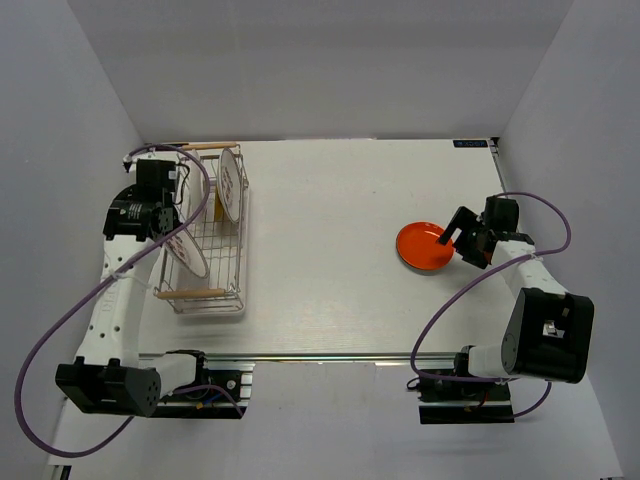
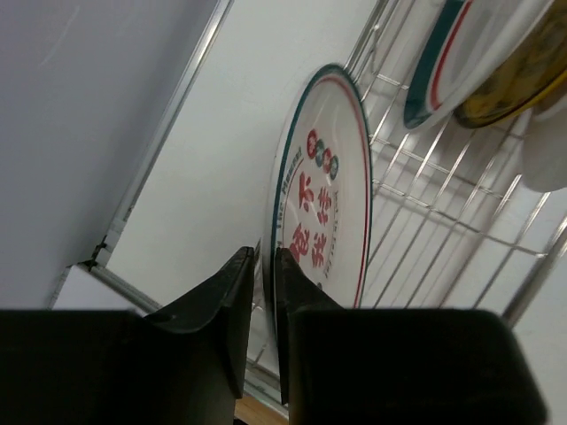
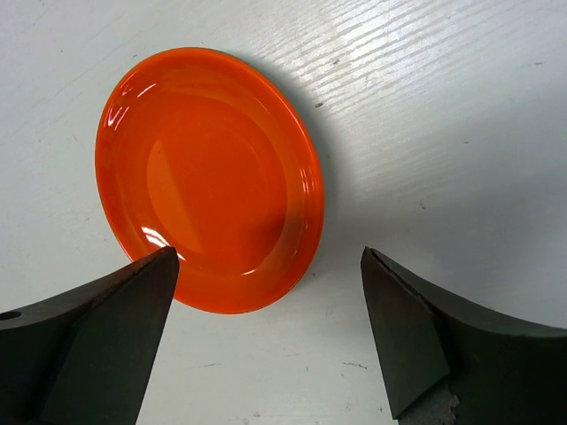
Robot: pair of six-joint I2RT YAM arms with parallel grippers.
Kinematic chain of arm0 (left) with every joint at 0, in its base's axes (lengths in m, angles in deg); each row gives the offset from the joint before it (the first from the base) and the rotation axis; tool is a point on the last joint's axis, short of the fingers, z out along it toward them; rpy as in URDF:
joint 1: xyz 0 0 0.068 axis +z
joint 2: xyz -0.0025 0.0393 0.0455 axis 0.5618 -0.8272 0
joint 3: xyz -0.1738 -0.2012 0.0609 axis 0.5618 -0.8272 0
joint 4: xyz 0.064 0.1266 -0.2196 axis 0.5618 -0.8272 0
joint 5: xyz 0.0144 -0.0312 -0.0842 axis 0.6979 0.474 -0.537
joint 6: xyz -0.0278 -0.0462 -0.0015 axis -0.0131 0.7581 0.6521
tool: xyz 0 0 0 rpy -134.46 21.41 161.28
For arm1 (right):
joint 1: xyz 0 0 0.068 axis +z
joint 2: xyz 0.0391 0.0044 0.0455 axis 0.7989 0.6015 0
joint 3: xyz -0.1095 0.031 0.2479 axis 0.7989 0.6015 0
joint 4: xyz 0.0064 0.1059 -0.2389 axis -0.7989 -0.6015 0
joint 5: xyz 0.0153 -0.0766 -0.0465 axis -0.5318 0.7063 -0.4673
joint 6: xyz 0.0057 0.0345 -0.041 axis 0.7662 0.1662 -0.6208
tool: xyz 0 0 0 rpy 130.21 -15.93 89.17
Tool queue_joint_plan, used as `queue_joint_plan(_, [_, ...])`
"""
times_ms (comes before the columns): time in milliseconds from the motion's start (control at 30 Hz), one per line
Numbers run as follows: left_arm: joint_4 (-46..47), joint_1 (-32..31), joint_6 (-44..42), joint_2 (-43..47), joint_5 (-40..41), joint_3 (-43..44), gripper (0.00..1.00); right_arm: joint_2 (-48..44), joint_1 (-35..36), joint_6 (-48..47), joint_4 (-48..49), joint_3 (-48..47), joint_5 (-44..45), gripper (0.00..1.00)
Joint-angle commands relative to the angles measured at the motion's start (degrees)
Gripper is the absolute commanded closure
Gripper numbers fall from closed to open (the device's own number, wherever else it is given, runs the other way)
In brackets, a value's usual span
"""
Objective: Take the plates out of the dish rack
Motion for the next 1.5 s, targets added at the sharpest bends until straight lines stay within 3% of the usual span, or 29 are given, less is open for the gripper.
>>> queue_joint_plan(0, [1.3, 0.1, -1.5, 2.8, -2.7, 3.7, 1.0, -1.8, 0.0, 0.1, -0.6, -1.9, -0.6, 0.11])
queue_joint_plan(233, [2.3, 0.1, -2.1, 3.8, -7.0, 5.0, 1.0, -2.5, 0.2, 0.0, -1.2, -2.1, -0.6, 0.11])
queue_joint_plan(533, [1.5, 0.1, 1.6, 3.8, -4.8, 2.7, 0.99, -2.4, 0.1, 0.0, -1.6, -2.6, -0.8, 0.11])
queue_joint_plan(600, [0.2, 0.7, 3.2, 2.9, -5.4, 3.2, 0.56, -2.2, 0.0, -0.2, -1.6, -2.6, -0.9, 0.11])
queue_joint_plan(633, [0.1, 0.7, 3.5, 2.6, -6.8, 3.3, 0.23, -2.2, 0.1, -0.2, -1.4, -2.5, -1.0, 0.11])
queue_joint_plan(667, [0.0, 0.7, 3.7, 2.2, -7.6, 3.1, 0.04, -2.1, 0.0, -0.2, -1.4, -2.5, -1.0, 0.11])
queue_joint_plan(900, [-4.2, 0.7, 14.7, 0.3, -11.4, 0.9, 0.02, -1.6, -0.1, -0.3, -1.7, -2.0, -0.9, 0.11])
queue_joint_plan(1167, [-4.7, 0.7, 23.9, 7.5, -18.0, -6.8, 0.02, 1.0, -0.1, -0.6, -1.7, -2.2, -1.7, 0.11])
queue_joint_plan(1467, [-6.2, 0.7, 30.2, 9.9, -14.6, -15.4, 0.02, 2.0, -0.1, -0.7, -1.7, -2.7, -3.2, 0.11])
